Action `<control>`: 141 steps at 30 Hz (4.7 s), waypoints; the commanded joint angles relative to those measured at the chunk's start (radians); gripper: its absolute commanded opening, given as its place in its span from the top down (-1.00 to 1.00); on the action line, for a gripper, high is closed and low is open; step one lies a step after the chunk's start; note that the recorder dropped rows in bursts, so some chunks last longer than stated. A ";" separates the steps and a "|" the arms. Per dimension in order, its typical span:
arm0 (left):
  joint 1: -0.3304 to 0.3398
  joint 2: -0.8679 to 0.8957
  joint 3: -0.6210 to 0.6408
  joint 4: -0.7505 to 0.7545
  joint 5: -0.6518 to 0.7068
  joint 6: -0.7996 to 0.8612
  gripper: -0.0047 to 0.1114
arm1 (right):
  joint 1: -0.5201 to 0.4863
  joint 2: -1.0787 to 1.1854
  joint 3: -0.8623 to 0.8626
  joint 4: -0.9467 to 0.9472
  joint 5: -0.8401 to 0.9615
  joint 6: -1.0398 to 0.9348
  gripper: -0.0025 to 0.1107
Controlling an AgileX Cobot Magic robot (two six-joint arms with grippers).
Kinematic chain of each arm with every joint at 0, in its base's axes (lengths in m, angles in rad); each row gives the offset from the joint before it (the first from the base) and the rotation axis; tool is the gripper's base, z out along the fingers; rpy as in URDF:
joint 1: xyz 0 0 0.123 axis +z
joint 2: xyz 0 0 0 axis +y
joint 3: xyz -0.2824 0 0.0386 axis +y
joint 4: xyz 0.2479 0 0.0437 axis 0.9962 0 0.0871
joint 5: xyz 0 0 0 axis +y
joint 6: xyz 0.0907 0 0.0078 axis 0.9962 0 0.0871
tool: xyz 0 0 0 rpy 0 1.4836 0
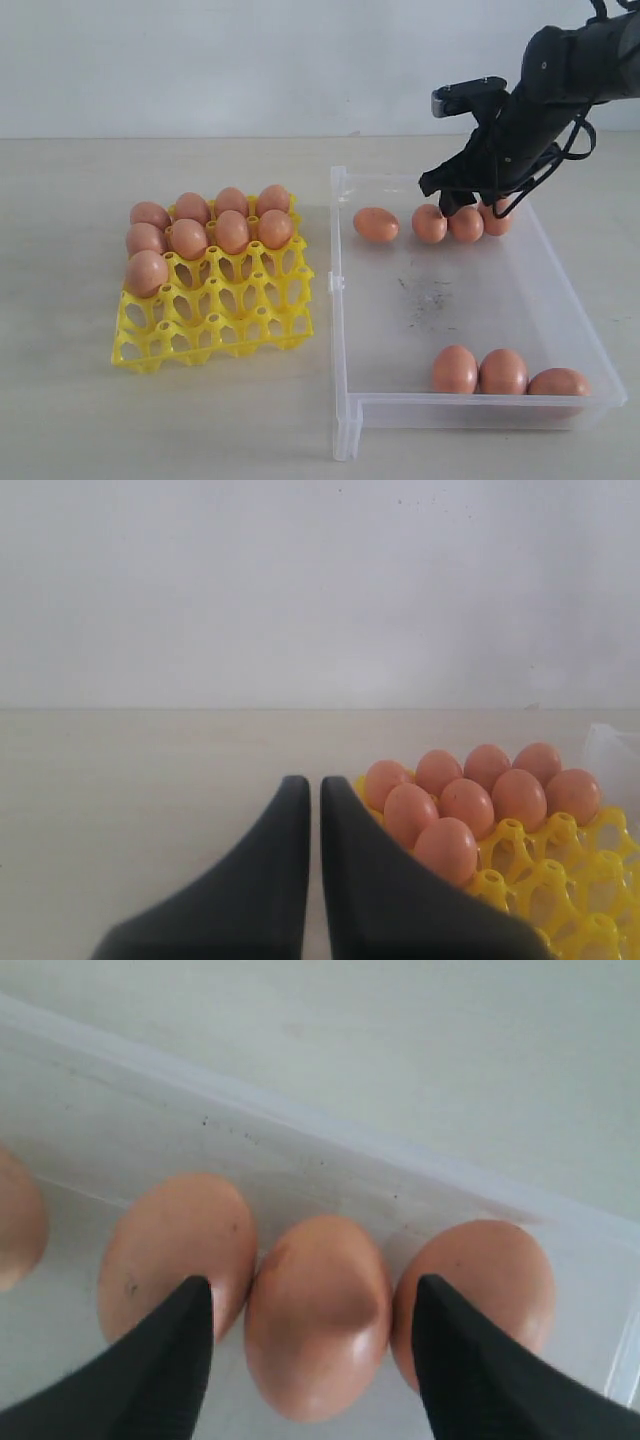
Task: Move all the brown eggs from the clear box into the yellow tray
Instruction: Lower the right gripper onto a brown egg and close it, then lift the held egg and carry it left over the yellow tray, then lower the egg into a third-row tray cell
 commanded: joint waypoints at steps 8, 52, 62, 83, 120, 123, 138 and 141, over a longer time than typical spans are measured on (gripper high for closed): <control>0.002 -0.003 0.004 -0.005 -0.014 0.000 0.85 | -0.006 0.067 -0.011 0.006 -0.032 0.009 0.03; 0.002 -0.003 0.004 -0.005 -0.014 0.000 0.85 | 0.015 -0.094 0.203 0.044 -0.409 0.041 0.96; 0.002 -0.003 0.004 -0.005 -0.014 0.000 0.85 | 0.039 -0.225 0.483 0.057 -0.853 0.112 0.96; 0.002 -0.003 0.004 -0.005 -0.014 0.000 0.85 | 0.193 -0.219 0.584 -0.987 -1.829 0.731 0.96; 0.002 -0.003 0.004 -0.005 -0.014 0.000 0.85 | 0.424 0.301 0.055 -0.978 -1.572 0.924 0.96; 0.002 -0.003 0.004 -0.005 -0.014 0.000 0.85 | 0.424 0.301 0.055 -0.982 -1.578 0.930 0.96; 0.002 -0.003 0.004 -0.005 -0.014 0.000 0.85 | 0.424 0.301 0.055 -1.018 -1.595 0.939 0.96; 0.002 -0.003 0.004 -0.005 -0.014 0.000 0.85 | 0.424 0.301 0.055 -1.018 -1.595 0.939 0.96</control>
